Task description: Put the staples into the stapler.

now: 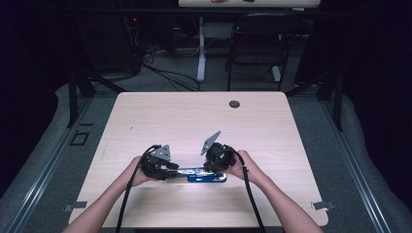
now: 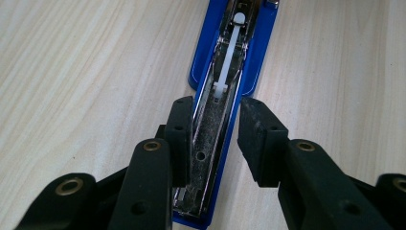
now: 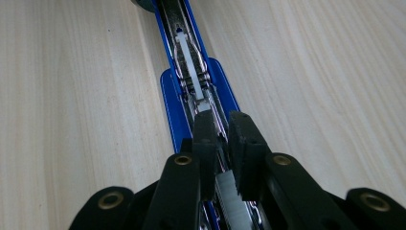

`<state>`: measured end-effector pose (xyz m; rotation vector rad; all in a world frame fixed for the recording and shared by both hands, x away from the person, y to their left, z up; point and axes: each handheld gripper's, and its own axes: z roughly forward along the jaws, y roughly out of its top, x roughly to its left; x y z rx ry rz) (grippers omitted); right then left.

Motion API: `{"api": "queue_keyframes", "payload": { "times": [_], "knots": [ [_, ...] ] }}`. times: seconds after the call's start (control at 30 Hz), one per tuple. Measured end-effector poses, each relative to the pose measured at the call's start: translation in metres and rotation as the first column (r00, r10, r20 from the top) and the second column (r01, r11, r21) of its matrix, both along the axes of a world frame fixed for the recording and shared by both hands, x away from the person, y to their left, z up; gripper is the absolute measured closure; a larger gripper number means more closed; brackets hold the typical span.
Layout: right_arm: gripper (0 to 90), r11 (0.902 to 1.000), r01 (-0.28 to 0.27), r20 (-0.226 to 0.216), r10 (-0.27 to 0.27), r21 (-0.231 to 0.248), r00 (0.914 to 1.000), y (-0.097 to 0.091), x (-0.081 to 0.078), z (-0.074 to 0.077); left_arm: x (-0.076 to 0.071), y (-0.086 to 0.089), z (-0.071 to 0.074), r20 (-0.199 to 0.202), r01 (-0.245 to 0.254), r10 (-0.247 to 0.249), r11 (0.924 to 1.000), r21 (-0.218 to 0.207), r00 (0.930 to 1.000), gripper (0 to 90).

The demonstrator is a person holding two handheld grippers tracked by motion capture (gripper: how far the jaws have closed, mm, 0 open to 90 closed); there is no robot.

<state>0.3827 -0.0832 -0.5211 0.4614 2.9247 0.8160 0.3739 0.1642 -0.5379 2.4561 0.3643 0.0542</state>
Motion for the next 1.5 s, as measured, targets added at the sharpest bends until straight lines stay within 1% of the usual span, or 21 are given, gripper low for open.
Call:
{"api": "queue_keyframes", "payload": {
  "times": [0.1,0.17,0.23,0.27,0.3,0.37,0.4,0.47,0.53,0.57,0.6,0.63,0.73,0.87,0.97,1.0,1.07,1.3,1.37,1.47,1.5],
  "knots": [
    [82.8,1.0000,-0.005,0.001,0.005,-0.005,1.0000,0.004,-0.001,-0.005,-0.001,0.002,0.001,0.011,-0.004,0.004,0.9998,0.020,0.9999,64.6],
    [82.9,1.0000,-0.008,-0.002,0.008,-0.003,1.0000,0.005,-0.001,-0.006,-0.002,0.003,0.001,0.010,-0.006,0.006,0.9999,0.015,0.9999,64.4],
    [84.0,1.0000,-0.006,0.010,0.006,0.005,0.9999,0.008,-0.003,-0.008,-0.002,0.006,0.000,0.008,-0.012,0.012,0.9998,0.013,0.9999,64.0],
    [84.3,1.0000,-0.005,0.013,0.005,0.001,0.9999,0.009,-0.003,-0.008,-0.001,0.006,0.000,0.003,-0.006,0.006,1.0000,0.003,1.0000,63.8],
    [84.5,1.0000,-0.005,0.013,0.005,0.003,0.9999,0.009,-0.003,-0.008,-0.002,0.007,0.001,0.008,-0.010,0.010,0.9998,0.017,0.9999,63.3],
    [84.5,1.0000,-0.009,0.010,0.009,0.001,0.9999,0.010,-0.003,-0.008,-0.002,0.007,0.001,0.009,-0.011,0.011,0.9998,0.018,0.9999,62.2],
    [84.5,0.9999,-0.010,0.007,0.010,0.004,0.9999,0.010,-0.004,-0.008,-0.002,0.008,0.000,0.003,-0.009,0.009,1.0000,0.003,1.0000,61.7],
    [84.5,0.9999,-0.010,0.004,0.010,0.007,0.9999,0.010,-0.004,-0.008,-0.003,0.008,0.001,0.016,-0.015,0.015,0.9998,0.015,0.9998,61.2],
    [84.4,0.9999,-0.008,0.000,0.008,0.007,1.0000,0.010,-0.004,-0.008,-0.004,0.008,0.000,0.028,-0.018,0.018,0.9998,0.006,0.9995,60.5],
    [84.4,0.9999,-0.008,0.000,0.008,0.007,1.0000,0.010,-0.004,-0.008,-0.004,0.008,0.000,0.028,-0.018,0.018,0.9998,0.006,0.9995,56.1],
    [84.4,0.9999,-0.008,-0.003,0.008,0.007,1.0000,0.010,-0.004,-0.009,-0.005,0.008,0.001,0.051,-0.036,0.035,0.9989,0.030,0.9981,55.6],
    [84.4,0.9999,-0.009,-0.002,0.009,0.008,1.0000,0.010,-0.004,-0.009,-0.003,0.010,-0.001,0.030,-0.034,0.032,0.9984,0.046,0.9990,55.8],
    [84.4,0.9999,-0.015,0.000,0.015,0.008,0.9999,0.012,-0.005,-0.009,-0.003,0.010,-0.006,0.032,-0.031,0.029,0.9969,0.072,0.9991,57.8],
    [84.2,0.9999,-0.013,0.008,0.013,0.002,0.9999,0.013,-0.006,-0.009,-0.003,0.010,-0.006,0.024,-0.035,0.033,0.9966,0.074,0.9991,57.5],
    [84.1,0.9999,-0.009,0.002,0.009,0.012,1.0000,0.013,-0.006,-0.010,-0.002,0.009,-0.008,0.021,-0.041,0.040,0.9953,0.088,0.9990,55.2],
    [83.6,0.9999,-0.007,0.000,0.007,0.010,1.0000,0.013,-0.006,-0.009,-0.001,0.010,-0.010,0.011,-0.046,0.045,0.9941,0.098,0.9989,54.7],
    [83.6,0.9999,-0.009,0.006,0.009,0.009,0.9999,0.012,-0.006,-0.010,-0.001,0.010,-0.011,0.012,-0.037,0.036,0.9954,0.088,0.9993,55.4],
    [83.6,0.9997,0.012,-0.001,-0.012,0.020,0.9999,0.012,-0.007,-0.010,0.000,0.011,-0.010,0.015,-0.008,0.006,0.9959,0.091,0.9999,58.5],
    [83.6,0.9995,0.022,0.001,-0.022,0.021,0.9997,0.011,-0.007,-0.010,0.001,0.011,-0.009,0.005,0.009,-0.009,0.9963,0.086,0.9999,59.1],
    [83.8,0.9989,0.028,-0.013,-0.027,0.039,0.9996,0.011,-0.006,-0.010,0.003,0.010,-0.007,-0.005,0.008,-0.007,0.9966,0.082,1.0000,58.8],
    [83.9,0.9988,0.028,-0.015,-0.028,0.040,0.9995,0.011,-0.005,-0.010,0.004,0.010,-0.007,-0.016,0.014,-0.013,0.9969,0.078,0.9998,58.7]
  ]
}}
